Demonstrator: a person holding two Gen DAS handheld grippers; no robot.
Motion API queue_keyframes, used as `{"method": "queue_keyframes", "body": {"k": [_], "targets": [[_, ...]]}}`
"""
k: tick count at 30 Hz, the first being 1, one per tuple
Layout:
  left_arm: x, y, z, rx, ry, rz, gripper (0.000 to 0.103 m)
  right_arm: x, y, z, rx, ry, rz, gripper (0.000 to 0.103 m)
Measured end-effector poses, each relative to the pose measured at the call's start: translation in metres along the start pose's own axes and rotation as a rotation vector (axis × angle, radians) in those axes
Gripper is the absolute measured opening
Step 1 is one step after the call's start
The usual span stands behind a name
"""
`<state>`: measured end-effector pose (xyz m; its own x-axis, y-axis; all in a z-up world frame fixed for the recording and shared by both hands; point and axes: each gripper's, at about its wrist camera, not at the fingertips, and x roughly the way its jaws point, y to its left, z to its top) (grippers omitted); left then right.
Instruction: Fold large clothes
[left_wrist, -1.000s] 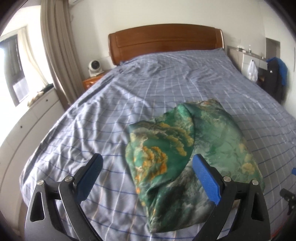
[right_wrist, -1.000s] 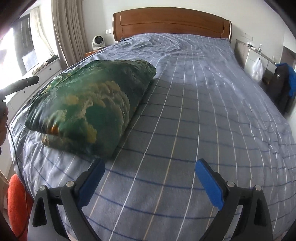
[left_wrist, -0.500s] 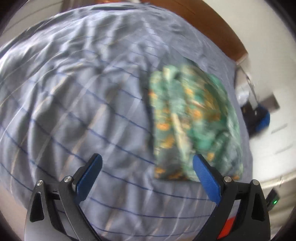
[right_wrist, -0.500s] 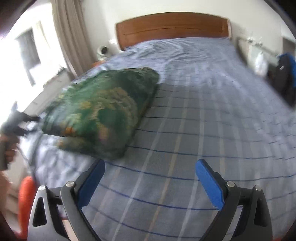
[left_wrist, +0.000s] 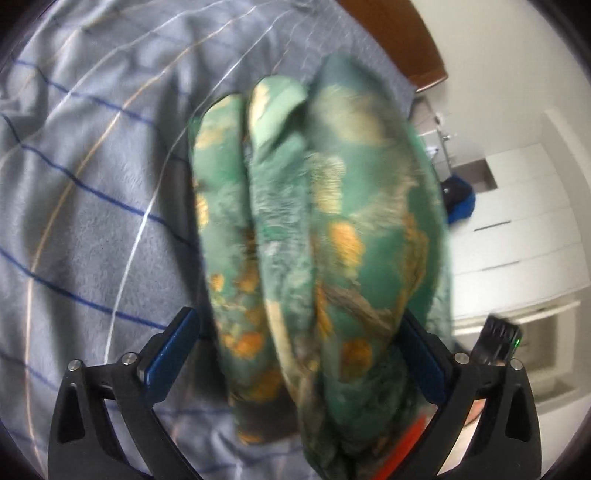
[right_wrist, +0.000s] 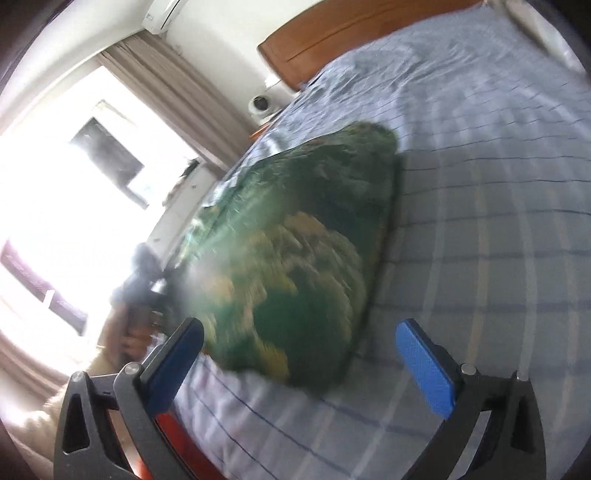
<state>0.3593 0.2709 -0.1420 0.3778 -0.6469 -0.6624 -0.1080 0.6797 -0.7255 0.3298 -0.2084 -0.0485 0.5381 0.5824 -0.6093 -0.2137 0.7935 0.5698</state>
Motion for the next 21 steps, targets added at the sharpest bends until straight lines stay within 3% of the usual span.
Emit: {"method": "queue_keyframes", "body": {"k": [4, 7, 8, 10, 11, 13, 16, 21], "targets": [[0.020, -0.001, 0.009, 0.006, 0.024, 0.026, 0.103, 0.068, -0.027, 0.025, 0.058, 0.149, 0.060, 0.103], [0.037, -0.006, 0.015, -0.016, 0.041, 0.003, 0.103, 0.124, -0.052, 0.024, 0.251, 0.257, 0.175, 0.103], [0.040, -0.008, 0.015, -0.025, 0.041, 0.012, 0.103, 0.131, -0.053, 0.025, 0.269, 0.265, 0.164, 0.103], [0.035, -0.019, 0.011, -0.020, 0.015, 0.034, 0.077, 0.138, -0.033, 0.030, 0.166, 0.260, 0.073, 0.094], [0.029, -0.027, 0.009, -0.011, -0.006, 0.060, 0.072, 0.135, -0.010, 0.031, 0.049, 0.248, -0.015, 0.091], [0.017, -0.041, 0.005, 0.007, -0.038, 0.068, 0.059, 0.127, 0.017, 0.028, -0.089, 0.217, -0.100, 0.080], [-0.007, -0.065, -0.004, 0.063, -0.092, 0.044, 0.055, 0.104, 0.055, 0.019, -0.262, 0.134, -0.155, 0.077], [-0.036, -0.129, 0.011, 0.216, -0.191, 0.053, 0.055, 0.065, 0.089, 0.025, -0.347, 0.002, -0.137, 0.076]]}}
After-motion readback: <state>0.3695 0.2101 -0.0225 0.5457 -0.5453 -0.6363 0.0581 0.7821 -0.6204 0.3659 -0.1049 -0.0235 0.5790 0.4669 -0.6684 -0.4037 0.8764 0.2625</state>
